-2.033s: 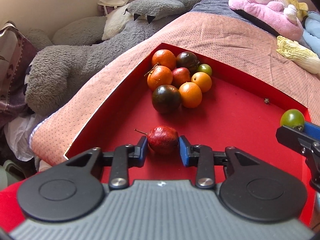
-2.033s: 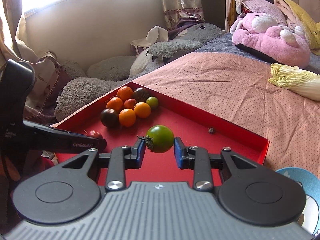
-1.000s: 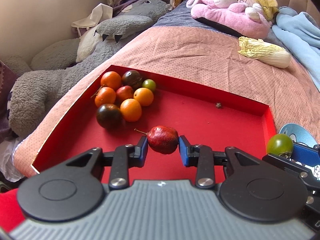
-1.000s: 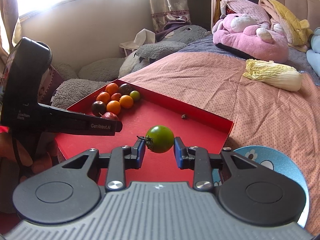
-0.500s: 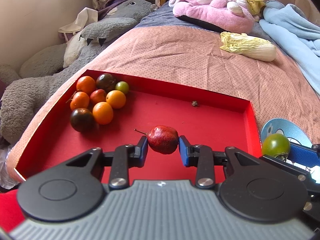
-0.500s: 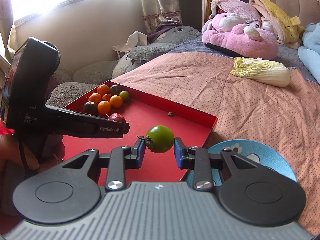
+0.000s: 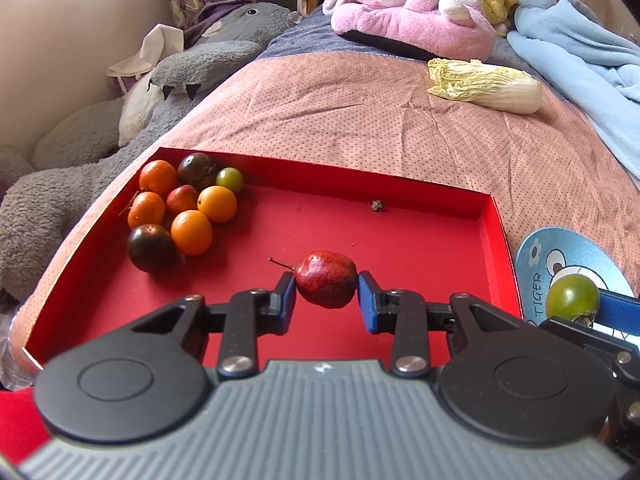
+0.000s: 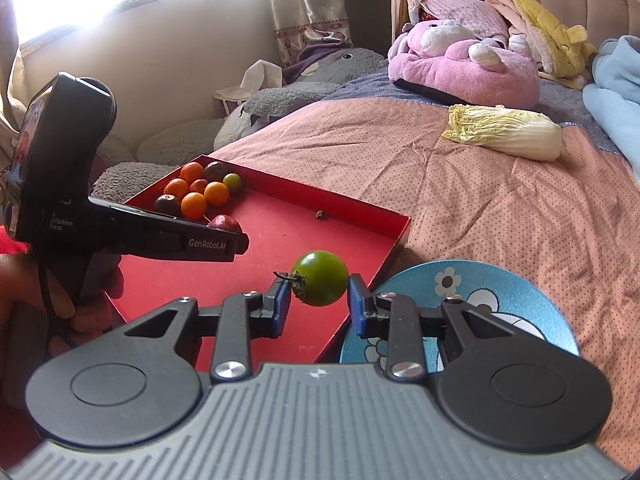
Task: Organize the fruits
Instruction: 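Carry the green tomato onto the blue plate and open the right gripper while the left holds the red fruit, then lower the red fruit onto the blue plate and open the left gripper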
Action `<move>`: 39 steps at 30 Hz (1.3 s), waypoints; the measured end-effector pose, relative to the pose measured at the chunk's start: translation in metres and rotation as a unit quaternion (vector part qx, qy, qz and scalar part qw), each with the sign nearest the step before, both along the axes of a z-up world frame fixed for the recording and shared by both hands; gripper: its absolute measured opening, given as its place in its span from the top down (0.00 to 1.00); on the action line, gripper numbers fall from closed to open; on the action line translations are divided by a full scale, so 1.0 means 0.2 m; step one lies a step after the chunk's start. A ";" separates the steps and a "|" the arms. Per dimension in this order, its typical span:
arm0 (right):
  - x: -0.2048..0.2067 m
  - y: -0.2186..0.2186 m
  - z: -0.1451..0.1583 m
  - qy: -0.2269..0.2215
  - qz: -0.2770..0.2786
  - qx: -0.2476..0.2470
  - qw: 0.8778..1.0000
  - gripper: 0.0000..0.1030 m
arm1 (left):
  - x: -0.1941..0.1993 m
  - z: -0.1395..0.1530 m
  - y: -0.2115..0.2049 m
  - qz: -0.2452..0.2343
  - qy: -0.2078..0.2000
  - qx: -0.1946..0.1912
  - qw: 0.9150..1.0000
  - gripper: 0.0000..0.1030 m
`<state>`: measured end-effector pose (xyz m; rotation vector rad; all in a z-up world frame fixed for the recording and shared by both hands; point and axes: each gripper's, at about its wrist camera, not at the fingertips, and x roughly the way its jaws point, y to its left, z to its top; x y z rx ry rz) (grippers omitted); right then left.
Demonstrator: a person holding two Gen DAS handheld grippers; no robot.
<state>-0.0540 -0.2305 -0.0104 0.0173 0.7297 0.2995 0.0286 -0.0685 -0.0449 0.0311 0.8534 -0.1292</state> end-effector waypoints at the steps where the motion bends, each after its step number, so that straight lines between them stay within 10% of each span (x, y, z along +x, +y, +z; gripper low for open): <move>1: 0.00 -0.01 0.00 0.000 -0.001 0.000 1.000 0.65 | 0.00 0.00 0.00 -0.002 -0.001 0.001 1.000 0.64; 29: -0.05 -0.45 -0.36 0.069 -0.121 -0.059 0.989 0.64 | -0.10 0.03 -0.16 -0.079 -0.049 0.024 0.995 0.64; 33: -0.07 -0.44 -0.31 0.058 -0.113 -0.069 0.989 0.39 | -0.14 0.04 -0.25 -0.108 -0.042 0.007 0.993 0.64; 39: -0.11 -0.46 -0.20 0.037 -0.123 -0.091 0.987 0.37 | -0.22 0.06 -0.47 -0.171 -0.052 -0.020 0.984 0.64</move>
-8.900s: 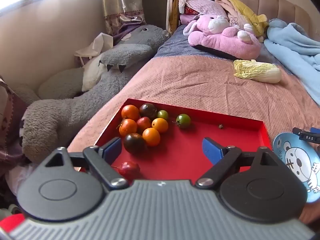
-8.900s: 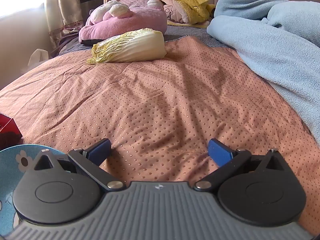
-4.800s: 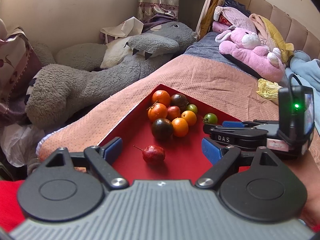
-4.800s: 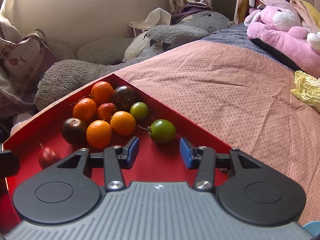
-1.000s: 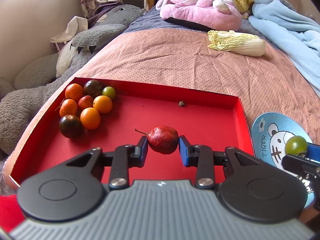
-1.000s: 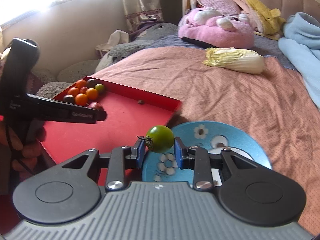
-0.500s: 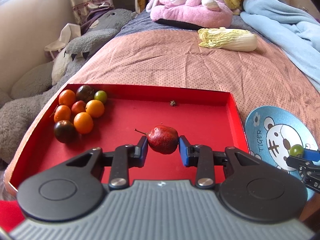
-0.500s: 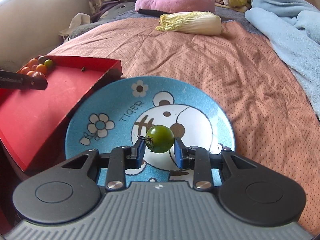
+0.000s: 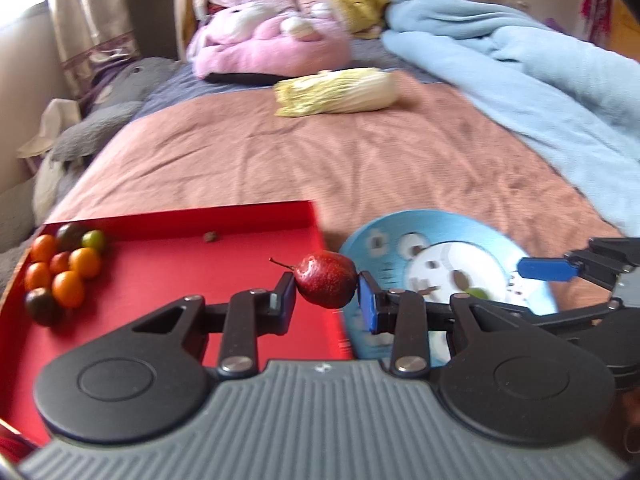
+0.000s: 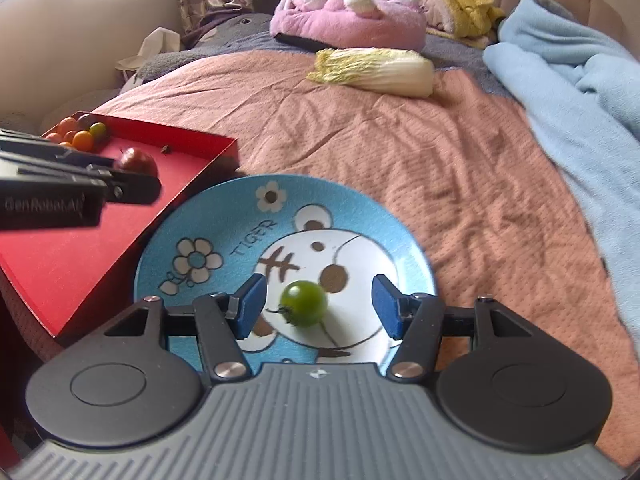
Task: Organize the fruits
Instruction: 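Lower the red fruit onto the blue plate and open the left gripper, then move both grippers back over the red tray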
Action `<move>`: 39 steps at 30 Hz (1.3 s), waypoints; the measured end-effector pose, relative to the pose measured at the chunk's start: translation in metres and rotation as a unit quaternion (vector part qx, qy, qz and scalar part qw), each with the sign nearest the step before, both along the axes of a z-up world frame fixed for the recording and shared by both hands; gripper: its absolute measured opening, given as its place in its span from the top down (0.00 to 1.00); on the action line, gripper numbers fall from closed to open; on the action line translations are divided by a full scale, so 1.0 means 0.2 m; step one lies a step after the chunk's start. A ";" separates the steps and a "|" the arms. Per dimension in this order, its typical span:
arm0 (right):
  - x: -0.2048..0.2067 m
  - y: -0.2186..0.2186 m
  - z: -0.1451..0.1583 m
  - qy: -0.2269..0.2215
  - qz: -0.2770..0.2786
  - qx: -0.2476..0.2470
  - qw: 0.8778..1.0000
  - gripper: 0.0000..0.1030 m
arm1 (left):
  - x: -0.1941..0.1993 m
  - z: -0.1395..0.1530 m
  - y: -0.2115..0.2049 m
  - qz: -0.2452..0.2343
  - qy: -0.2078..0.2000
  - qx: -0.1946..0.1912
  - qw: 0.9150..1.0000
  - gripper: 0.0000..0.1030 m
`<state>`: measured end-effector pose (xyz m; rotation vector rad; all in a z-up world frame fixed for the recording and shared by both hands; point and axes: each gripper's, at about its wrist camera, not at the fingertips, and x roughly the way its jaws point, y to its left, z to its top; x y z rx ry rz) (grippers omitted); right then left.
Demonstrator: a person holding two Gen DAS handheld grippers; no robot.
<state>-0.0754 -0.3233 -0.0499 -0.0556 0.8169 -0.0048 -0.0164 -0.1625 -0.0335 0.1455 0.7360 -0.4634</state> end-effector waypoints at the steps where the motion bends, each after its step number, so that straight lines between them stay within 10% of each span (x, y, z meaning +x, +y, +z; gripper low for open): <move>1: 0.00 -0.01 0.01 0.001 -0.003 -0.003 1.000 0.37 | -0.01 0.00 -0.03 -0.007 0.002 -0.003 1.000 0.64; 14: -0.03 -0.08 0.15 -0.066 -0.053 0.007 0.996 0.30 | -0.06 -0.19 -0.18 -0.066 0.029 0.024 0.997 0.63; 39: -0.02 0.08 0.21 -0.075 -0.012 0.029 0.997 0.24 | -0.11 -0.06 -0.04 -0.039 -0.018 -0.009 0.999 0.38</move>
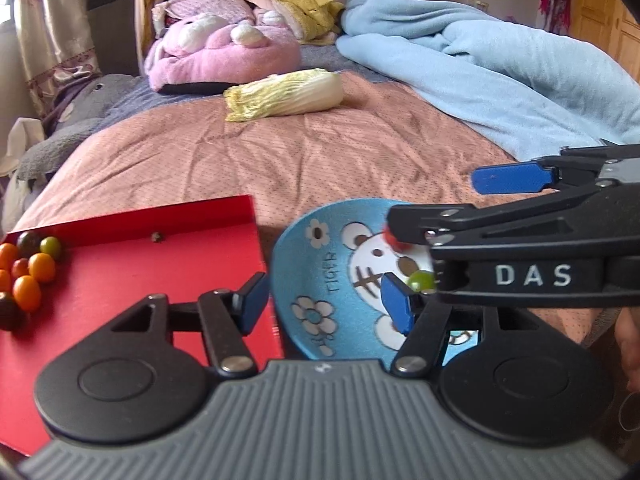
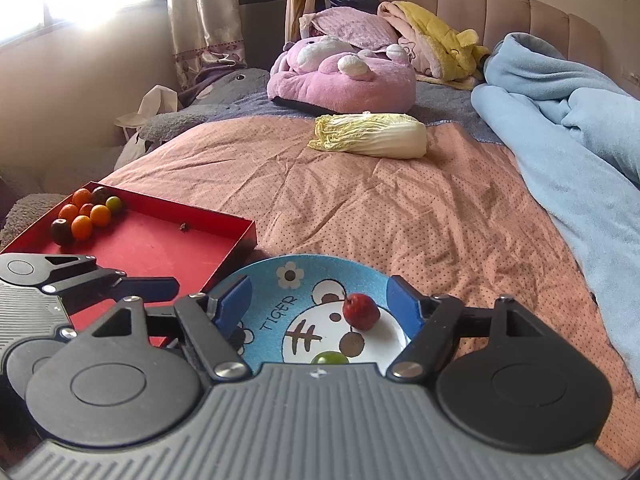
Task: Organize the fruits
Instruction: 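Move both grippers back over the red tray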
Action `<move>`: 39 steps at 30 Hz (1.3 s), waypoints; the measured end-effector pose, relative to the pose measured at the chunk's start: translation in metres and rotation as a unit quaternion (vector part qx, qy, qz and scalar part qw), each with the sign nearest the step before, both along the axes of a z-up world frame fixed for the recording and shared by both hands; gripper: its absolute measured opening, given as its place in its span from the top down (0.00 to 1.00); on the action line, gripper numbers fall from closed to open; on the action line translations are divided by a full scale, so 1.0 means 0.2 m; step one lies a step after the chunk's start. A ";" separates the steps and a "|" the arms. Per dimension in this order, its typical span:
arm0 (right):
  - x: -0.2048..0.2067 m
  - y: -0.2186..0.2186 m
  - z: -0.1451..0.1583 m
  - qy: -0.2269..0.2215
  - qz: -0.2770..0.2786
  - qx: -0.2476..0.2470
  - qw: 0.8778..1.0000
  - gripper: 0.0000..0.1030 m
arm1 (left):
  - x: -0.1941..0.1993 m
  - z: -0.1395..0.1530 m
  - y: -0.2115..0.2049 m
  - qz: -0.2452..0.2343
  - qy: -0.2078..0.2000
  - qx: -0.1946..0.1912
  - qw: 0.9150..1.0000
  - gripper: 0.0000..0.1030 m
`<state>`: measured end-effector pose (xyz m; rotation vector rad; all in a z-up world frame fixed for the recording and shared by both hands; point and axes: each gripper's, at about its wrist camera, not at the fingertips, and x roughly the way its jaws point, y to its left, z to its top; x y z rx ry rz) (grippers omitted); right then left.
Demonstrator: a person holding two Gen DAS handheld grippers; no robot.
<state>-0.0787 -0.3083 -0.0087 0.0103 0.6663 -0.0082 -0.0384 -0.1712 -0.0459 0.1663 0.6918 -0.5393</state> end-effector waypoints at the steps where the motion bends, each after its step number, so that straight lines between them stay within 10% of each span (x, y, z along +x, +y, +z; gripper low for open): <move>1: 0.00 0.00 0.00 0.000 0.001 0.000 1.000 0.24 | 0.00 0.00 0.02 0.008 0.000 0.003 1.000 0.38; 25: 0.31 0.51 -0.01 0.012 0.140 0.034 0.990 0.24 | 0.21 0.06 0.74 0.266 0.041 0.050 0.962 0.38; 39: 0.68 1.18 -0.16 0.052 0.284 0.017 0.957 0.50 | 0.18 0.09 1.13 0.416 0.053 0.017 0.908 0.38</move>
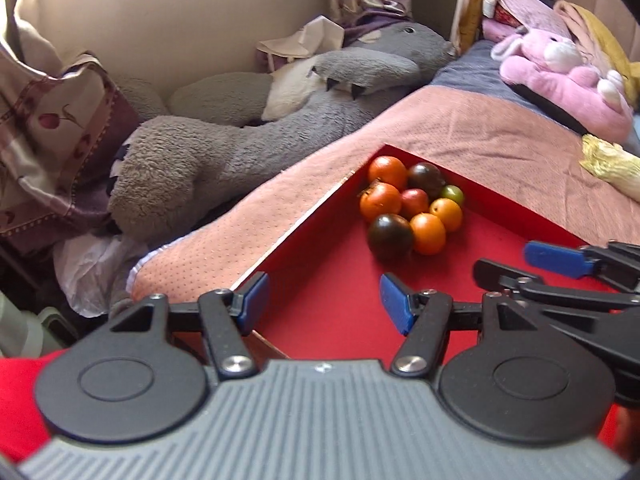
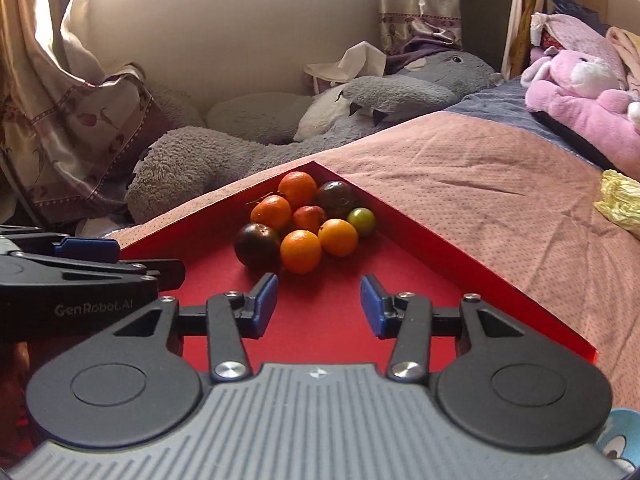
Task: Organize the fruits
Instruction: 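Move both grippers back over the red tray, then grasp an orange tomato in the tray with the right gripper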
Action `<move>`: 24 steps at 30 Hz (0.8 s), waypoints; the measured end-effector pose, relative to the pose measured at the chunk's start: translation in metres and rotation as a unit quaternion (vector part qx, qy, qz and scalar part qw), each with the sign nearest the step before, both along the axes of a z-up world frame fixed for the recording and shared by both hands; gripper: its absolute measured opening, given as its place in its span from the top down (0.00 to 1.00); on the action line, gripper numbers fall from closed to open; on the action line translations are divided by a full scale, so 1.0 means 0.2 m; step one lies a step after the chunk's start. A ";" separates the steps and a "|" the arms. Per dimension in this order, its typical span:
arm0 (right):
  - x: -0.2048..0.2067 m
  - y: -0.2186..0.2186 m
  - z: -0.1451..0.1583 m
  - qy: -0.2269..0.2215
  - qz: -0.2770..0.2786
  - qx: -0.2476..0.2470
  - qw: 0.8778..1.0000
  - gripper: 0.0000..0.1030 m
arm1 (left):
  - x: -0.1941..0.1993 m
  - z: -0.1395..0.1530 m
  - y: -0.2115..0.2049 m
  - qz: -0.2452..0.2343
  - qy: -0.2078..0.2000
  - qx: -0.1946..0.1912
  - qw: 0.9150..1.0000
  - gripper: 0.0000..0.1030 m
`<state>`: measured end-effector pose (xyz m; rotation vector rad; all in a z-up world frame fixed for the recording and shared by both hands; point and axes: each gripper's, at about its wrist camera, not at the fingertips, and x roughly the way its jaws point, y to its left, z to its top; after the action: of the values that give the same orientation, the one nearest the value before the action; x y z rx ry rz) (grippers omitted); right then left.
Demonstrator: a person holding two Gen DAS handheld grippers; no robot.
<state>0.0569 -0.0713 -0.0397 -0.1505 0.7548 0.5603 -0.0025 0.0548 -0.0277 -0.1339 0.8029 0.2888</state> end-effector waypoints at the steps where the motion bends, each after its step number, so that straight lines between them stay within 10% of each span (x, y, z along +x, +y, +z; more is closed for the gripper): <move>1: 0.03 0.02 -0.01 0.004 0.003 -0.001 1.000 0.52 | 0.00 0.00 0.01 0.010 0.000 0.002 1.000 0.38; 24: 0.27 0.15 -0.22 0.040 -0.001 -0.017 0.999 0.63 | 0.08 -0.05 0.01 0.019 0.006 0.013 1.000 0.38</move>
<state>0.1115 -0.0410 -0.0837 -0.1589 0.8423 0.5542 0.0133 0.0576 -0.0370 -0.1237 0.8082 0.3361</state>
